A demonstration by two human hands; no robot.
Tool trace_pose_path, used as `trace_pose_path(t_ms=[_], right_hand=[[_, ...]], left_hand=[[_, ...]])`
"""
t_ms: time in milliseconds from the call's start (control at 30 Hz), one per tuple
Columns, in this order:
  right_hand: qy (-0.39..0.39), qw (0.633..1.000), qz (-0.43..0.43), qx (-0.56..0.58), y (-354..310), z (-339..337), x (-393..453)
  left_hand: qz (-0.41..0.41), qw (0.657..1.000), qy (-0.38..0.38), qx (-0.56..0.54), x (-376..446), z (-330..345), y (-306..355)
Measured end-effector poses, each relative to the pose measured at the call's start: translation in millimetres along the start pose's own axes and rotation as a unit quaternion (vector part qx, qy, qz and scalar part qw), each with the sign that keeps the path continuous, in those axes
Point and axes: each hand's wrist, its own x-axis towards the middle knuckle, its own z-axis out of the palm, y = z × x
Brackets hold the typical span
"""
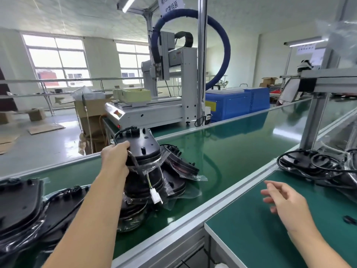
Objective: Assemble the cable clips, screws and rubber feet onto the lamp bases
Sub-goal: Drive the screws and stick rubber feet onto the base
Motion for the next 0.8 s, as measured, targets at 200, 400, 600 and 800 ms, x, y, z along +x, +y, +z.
trace_pose_path(t_ms=[200,400,600,800], right_hand=[[-0.010,1.000,-0.001,0.004,-4.4,10.4,0.5],[-0.039,0.999,-0.030,0.001,-15.8,24.1,-2.5],[-0.050,0.998,-0.040,-0.006,-18.6,23.1,-7.2],[-0.070,0.997,-0.042,0.002,-24.6,40.5,-16.6]], left_hand=[[-0.016,1.000,-0.017,-0.004,2.3,-40.4,1.3],[0.012,1.000,-0.007,-0.013,-3.1,-58.7,-0.4],[0.016,0.999,0.022,0.019,1.8,-96.6,-12.6],[-0.006,0.999,0.034,0.029,2.8,-114.2,-20.8]])
